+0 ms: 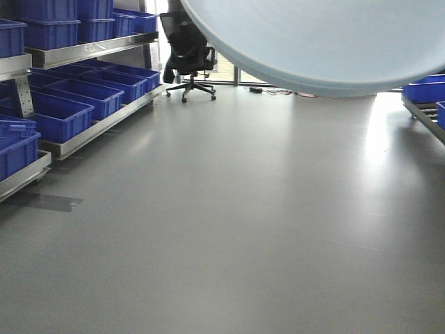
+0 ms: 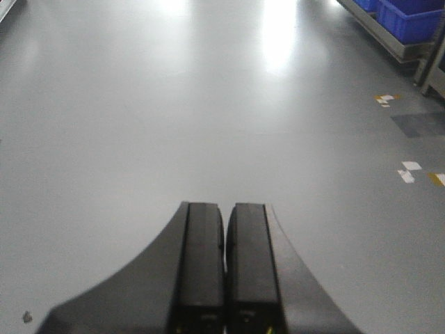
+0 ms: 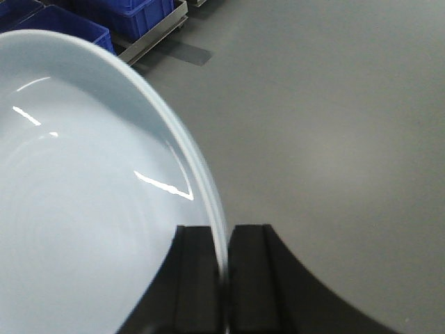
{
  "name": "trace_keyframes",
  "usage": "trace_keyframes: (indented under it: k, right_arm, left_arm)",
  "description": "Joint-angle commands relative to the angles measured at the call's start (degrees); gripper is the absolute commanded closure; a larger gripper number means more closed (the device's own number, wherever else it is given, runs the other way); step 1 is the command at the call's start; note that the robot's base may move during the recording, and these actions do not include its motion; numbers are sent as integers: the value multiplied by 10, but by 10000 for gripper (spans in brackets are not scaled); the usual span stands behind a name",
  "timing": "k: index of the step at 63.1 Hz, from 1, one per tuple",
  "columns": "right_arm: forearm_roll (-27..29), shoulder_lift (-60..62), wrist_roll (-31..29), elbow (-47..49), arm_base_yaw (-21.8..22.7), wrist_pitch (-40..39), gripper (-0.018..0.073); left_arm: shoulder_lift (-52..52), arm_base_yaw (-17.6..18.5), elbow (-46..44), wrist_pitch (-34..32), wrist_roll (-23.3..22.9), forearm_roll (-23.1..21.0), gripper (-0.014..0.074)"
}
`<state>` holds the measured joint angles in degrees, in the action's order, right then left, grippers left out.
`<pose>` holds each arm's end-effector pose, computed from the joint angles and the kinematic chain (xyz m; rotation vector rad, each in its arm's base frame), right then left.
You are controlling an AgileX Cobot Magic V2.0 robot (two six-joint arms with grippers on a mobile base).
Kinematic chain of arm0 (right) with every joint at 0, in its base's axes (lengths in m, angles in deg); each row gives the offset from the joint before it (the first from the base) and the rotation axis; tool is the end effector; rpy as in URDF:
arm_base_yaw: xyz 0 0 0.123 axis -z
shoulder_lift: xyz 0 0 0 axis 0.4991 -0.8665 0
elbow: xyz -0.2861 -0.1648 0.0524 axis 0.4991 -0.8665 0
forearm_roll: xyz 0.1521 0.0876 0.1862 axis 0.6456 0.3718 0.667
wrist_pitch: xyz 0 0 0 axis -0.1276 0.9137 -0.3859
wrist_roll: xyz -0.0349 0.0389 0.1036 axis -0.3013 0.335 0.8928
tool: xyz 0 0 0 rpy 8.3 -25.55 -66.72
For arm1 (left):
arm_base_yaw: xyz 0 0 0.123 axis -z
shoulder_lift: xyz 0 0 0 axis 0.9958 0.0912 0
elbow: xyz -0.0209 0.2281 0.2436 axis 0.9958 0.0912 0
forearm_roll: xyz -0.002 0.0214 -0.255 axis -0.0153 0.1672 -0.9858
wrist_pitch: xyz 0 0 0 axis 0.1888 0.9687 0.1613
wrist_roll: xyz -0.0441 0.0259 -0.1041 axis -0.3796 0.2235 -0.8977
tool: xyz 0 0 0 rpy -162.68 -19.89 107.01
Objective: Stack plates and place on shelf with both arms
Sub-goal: 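Drive the base to the shelf of blue bins holding the plates up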
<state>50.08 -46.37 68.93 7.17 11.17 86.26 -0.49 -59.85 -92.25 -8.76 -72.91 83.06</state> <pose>0.1539 0.0709 0.3847 -0.2533 2.0005 0.4738 0.1229 -0.0526 0.3159 0.3409 1.8978 -0.2944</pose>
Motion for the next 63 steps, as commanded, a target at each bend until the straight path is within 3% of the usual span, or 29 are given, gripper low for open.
trace_keyframes:
  k: [1, 63]
  right_arm:
    - [11, 9, -2, 18, 0, -51, 503]
    - [11, 9, -2, 18, 0, -51, 503]
  left_arm:
    - [-1, -1, -17, -47, -6, 1, 512]
    - [-1, -1, -17, -47, -6, 1, 512]
